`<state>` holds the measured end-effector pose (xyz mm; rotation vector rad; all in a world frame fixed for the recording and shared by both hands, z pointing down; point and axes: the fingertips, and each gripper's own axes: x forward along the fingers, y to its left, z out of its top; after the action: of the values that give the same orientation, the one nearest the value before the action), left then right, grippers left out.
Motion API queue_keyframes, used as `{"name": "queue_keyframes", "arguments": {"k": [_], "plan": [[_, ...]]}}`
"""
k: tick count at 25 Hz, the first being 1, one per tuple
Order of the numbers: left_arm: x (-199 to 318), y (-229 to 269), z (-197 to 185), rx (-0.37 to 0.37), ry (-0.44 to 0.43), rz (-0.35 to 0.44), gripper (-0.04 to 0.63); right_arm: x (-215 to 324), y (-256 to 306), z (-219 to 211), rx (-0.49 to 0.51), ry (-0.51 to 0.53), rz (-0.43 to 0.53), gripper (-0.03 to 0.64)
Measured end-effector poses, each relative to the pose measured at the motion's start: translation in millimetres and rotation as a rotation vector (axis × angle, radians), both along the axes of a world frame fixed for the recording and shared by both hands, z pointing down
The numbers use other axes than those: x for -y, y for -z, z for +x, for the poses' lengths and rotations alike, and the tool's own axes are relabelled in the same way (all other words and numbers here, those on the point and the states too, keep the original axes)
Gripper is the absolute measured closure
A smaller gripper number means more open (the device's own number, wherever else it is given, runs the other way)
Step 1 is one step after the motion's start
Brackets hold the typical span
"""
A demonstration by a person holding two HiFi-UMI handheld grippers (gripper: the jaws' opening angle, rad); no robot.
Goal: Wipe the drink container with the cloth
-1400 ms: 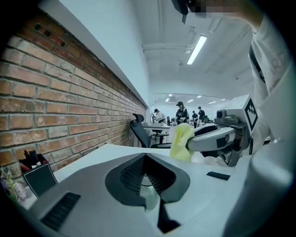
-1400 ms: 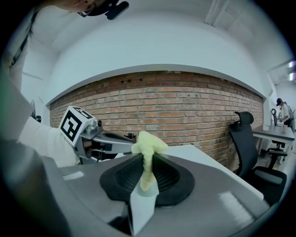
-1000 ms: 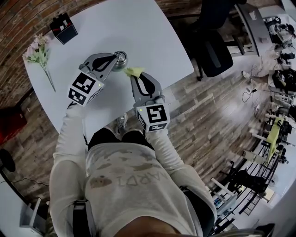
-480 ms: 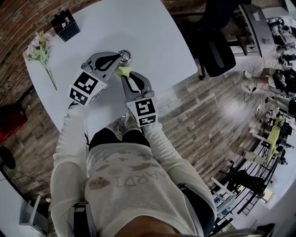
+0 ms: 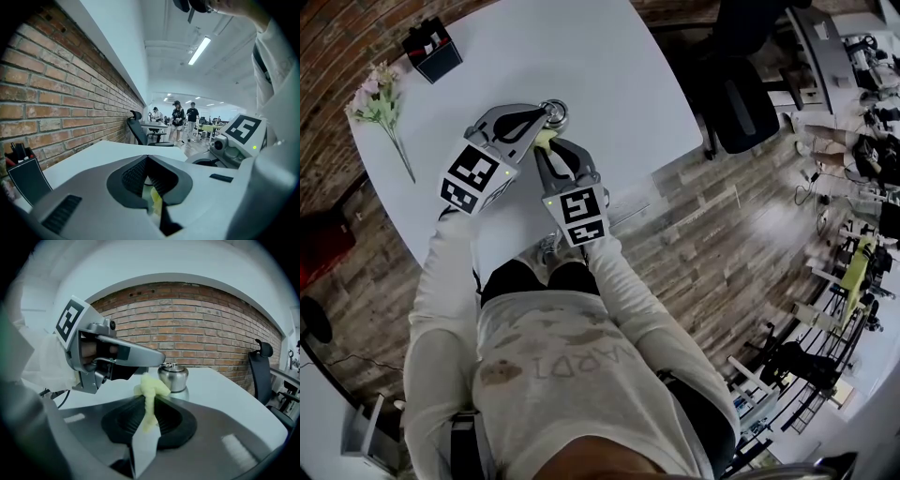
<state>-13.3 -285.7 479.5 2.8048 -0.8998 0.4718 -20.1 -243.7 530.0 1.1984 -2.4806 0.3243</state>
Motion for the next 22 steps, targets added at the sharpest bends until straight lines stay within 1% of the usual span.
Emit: {"name": "queue_keyframes", "arguments": {"k": [6,11,16,22], "plan": [[0,0,0,-0.002,-0.001,-0.004,0.594,2,0,20,-0.008,-0.028,-0.003,0.545],[-1,0,1,-0.005,-0.002,-0.008,0.594,9,-10,47,-0.044,-0.076,-0.011,0.544],[0,-1,0,-0.007,-0.003,-0.005,0.594,12,-11,47,-0.049,-0.084,-0.008,0.545],[0,-1,-1,-0.019,-0.002,-0.01,0.594,9,-41,48,-0.088,-0.076,-0.063,0.545]]}}
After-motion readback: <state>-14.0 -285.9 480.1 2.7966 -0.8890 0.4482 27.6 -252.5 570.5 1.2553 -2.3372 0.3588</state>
